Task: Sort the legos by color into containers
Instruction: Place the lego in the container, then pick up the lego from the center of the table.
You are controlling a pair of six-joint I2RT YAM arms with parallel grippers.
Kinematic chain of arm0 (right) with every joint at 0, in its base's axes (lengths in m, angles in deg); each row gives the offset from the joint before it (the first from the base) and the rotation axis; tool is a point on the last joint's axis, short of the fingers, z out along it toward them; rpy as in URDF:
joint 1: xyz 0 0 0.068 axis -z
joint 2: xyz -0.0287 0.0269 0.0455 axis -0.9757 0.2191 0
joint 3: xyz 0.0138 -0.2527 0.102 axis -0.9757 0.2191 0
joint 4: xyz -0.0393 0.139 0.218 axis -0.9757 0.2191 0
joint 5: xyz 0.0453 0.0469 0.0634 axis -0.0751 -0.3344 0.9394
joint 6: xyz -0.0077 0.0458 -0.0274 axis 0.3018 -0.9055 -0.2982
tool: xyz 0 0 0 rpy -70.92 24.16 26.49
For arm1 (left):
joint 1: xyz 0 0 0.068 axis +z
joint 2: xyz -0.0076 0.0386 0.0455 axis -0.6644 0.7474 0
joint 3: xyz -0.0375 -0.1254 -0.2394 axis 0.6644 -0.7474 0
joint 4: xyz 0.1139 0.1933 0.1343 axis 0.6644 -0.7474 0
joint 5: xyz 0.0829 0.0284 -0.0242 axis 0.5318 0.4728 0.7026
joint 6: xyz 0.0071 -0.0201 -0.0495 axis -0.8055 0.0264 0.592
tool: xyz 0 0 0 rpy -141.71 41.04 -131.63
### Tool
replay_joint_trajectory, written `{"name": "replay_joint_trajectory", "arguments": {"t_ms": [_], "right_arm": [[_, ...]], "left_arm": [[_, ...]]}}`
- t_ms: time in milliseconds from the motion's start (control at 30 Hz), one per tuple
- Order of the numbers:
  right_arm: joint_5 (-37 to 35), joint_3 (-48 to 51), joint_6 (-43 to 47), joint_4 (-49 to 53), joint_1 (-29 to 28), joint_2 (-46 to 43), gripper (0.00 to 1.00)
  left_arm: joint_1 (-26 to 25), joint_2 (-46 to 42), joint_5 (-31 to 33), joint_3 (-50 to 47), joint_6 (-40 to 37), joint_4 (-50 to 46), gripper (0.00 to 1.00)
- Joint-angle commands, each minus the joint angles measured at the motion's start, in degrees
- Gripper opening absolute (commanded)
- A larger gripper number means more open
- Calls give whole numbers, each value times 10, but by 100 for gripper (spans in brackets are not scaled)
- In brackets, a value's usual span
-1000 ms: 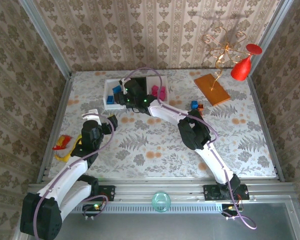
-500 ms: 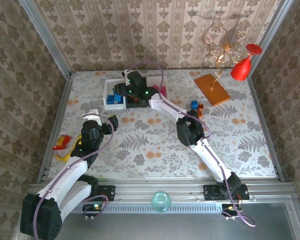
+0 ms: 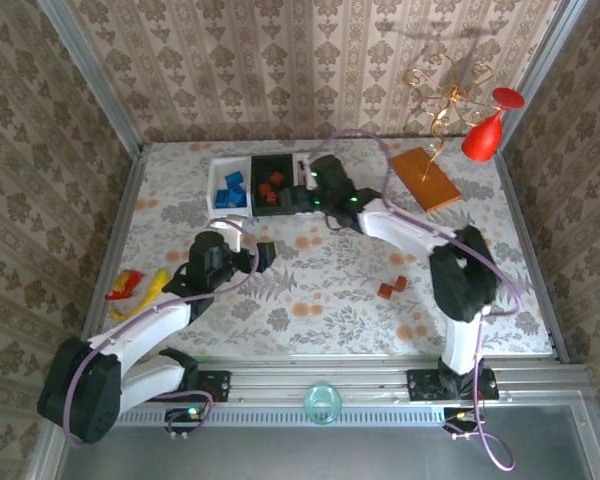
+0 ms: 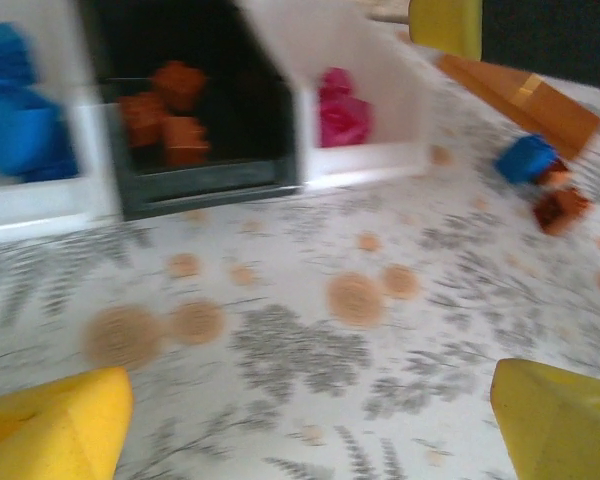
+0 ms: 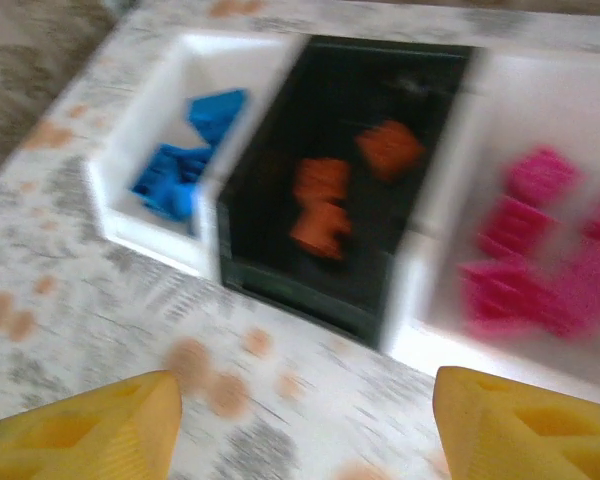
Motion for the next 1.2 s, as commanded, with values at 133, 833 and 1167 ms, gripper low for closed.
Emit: {"name": "replay_joint_trajectory", "arguments": {"t_ms": [133, 833, 1167], "right_arm": [[-91, 122, 11, 78, 131, -68, 73], [-63, -90, 40, 244, 222, 134, 70], [-36, -110, 51, 281, 223, 152, 66]], "left_arm": [[-69, 58, -59, 53, -66, 25, 93], [-123, 160, -121, 120, -99, -15, 92], [-123, 158, -120, 121, -102, -20, 92]]}}
